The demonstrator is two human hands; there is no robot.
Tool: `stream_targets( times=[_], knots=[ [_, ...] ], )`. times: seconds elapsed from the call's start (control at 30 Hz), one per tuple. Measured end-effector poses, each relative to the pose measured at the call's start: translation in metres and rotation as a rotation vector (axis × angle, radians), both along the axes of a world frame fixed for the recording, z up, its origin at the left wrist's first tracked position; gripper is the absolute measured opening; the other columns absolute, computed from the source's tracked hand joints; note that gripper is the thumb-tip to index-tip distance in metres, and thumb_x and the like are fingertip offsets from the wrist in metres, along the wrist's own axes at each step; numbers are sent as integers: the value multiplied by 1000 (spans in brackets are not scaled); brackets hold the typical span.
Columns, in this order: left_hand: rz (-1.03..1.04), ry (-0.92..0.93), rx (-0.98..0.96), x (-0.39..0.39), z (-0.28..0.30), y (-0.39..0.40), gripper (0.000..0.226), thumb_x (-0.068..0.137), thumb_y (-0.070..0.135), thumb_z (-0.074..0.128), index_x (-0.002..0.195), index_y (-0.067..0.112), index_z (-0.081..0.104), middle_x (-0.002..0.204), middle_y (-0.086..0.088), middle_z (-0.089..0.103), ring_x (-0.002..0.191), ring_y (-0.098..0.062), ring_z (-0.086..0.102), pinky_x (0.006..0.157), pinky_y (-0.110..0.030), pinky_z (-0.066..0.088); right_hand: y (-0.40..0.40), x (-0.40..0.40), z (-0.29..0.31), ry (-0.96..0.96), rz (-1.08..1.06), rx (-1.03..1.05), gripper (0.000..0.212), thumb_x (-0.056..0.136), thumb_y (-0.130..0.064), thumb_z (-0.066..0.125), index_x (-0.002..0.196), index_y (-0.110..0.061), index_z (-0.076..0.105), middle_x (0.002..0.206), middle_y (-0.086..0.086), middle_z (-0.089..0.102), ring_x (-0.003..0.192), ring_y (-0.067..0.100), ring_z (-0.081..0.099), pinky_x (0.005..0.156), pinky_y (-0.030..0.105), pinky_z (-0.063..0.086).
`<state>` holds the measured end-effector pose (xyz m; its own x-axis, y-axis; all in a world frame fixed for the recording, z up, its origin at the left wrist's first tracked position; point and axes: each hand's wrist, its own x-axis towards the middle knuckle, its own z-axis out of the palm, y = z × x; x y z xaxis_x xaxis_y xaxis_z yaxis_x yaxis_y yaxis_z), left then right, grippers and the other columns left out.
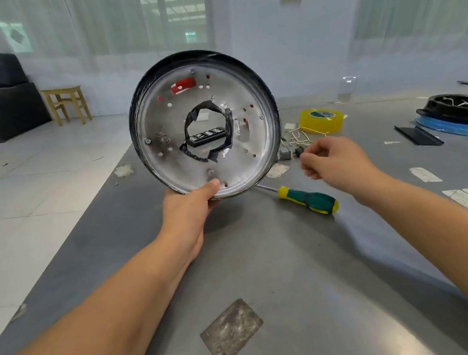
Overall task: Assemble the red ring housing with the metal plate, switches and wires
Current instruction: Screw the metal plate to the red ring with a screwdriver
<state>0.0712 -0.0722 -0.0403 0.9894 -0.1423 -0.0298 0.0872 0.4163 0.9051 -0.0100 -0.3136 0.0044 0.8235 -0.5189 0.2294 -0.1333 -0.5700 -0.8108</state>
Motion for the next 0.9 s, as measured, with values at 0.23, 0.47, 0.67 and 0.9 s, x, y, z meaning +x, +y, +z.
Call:
stream_targets(
  times=[0.23,0.47,0.67,0.9],
  knots=[
    [42,-6,-48,19,-6,-3,47,88,-10,74,133,3,63,118,-12,78,107,-25,77,83,-36,64,-92,46,-4,270,-255,-316,10,93,-13,65,97,-17,74,112,11,73,109,32,63,91,35,49],
    [19,-16,-49,18,-7,-1,40,88,-11,74,126,1,67,110,-12,80,101,-24,79,74,-28,64,-108,80,-20,383,-235,-368,23,95,-19,70,117,-15,74,121,12,69,117,32,59,92,33,48],
    [2,-43,-50,16,-7,-2,42,89,-13,71,128,3,66,112,-11,80,102,-24,78,81,-32,65,-109,93,-27,384,-292,-442,18,96,-20,68,112,-14,74,115,14,70,107,32,63,82,32,48],
    [11,-48,-17,16,-8,-2,40,89,-13,72,123,7,67,110,-9,81,101,-24,78,90,-38,64,-109,98,-32,383,-325,-486,16,98,-19,65,108,-12,73,107,16,68,88,28,53,75,34,48]
  ],
)
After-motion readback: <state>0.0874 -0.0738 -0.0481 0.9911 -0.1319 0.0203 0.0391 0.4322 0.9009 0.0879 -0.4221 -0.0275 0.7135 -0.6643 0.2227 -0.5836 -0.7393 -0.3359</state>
